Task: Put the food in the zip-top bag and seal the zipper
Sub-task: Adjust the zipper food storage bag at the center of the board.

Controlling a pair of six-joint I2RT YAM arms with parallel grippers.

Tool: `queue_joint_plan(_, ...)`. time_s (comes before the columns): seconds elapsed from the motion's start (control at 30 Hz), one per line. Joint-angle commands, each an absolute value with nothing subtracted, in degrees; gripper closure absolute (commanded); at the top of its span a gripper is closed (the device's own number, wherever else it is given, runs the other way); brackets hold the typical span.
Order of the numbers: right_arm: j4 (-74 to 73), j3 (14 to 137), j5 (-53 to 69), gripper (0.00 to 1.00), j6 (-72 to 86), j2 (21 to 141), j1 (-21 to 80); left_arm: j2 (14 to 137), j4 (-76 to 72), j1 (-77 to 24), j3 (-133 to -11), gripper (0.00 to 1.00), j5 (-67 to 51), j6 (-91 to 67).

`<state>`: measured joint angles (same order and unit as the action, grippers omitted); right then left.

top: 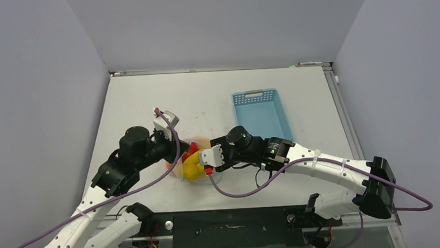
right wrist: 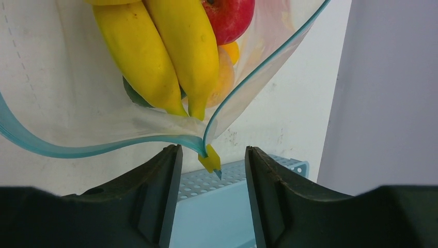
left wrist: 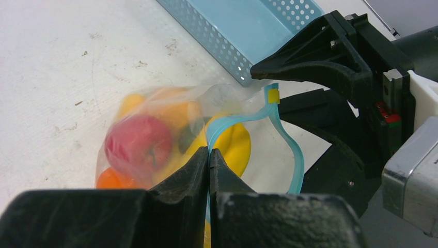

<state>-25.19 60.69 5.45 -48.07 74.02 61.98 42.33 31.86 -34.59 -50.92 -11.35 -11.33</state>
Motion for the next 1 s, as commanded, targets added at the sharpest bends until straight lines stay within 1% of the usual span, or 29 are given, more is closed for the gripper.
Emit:
queue_joint_plan(0.0,-21.39,62.17,6.84,0.54,-48.71,74.64,62.44,41.78,29.39,-34.96,-52.08,1.0,-12.74,-10.9)
queue_joint_plan(0.1,-20.86,62.0,6.94,0.59,-48.52,74.74,62.49,41.9,29.43,-35.0,-52.11,1.0,-12.74,-10.9)
queue_joint_plan(0.3,-20.91,62.03,6.51,0.82,-48.3,74.13,62.49,41.88,29.5,-35.07,-52.03,1.0,-12.48,-10.9)
queue_joint_plan(0.47,-21.2,62.47,7.1,0.94,-47.43,72.87,62.49,41.56,29.59,-35.06,-52.12,1.0,-11.93,-10.77)
queue_joint_plan(0.57,-21.58,63.22,7.11,0.95,-46.19,71.95,62.51,41.09,29.7,-35.07,-52.08,1.0,-11.33,-10.56)
queue_joint_plan(0.67,-22.4,64.75,6.4,0.95,-43.96,71.05,62.62,40.34,29.66,-35.07,-52.03,0.96,-10.66,-10.38)
queue_joint_plan(0.77,-23.47,65.74,6.75,0.95,-42.67,69.72,62.81,39.52,29.09,-35.08,-51.73,0.87,-10.4,-10.37)
queue_joint_plan(0.9,-24.65,67.07,7.84,0.95,-40.87,68.38,62.93,38.35,28.47,-35.07,-51.36,0.77,-10.07,-10.37)
queue_joint_plan(0.97,-25.9,68.33,8.22,0.95,-39.79,68.28,62.93,37.6,27.91,-35.07,-51.07,0.74,-10.02,-10.37)
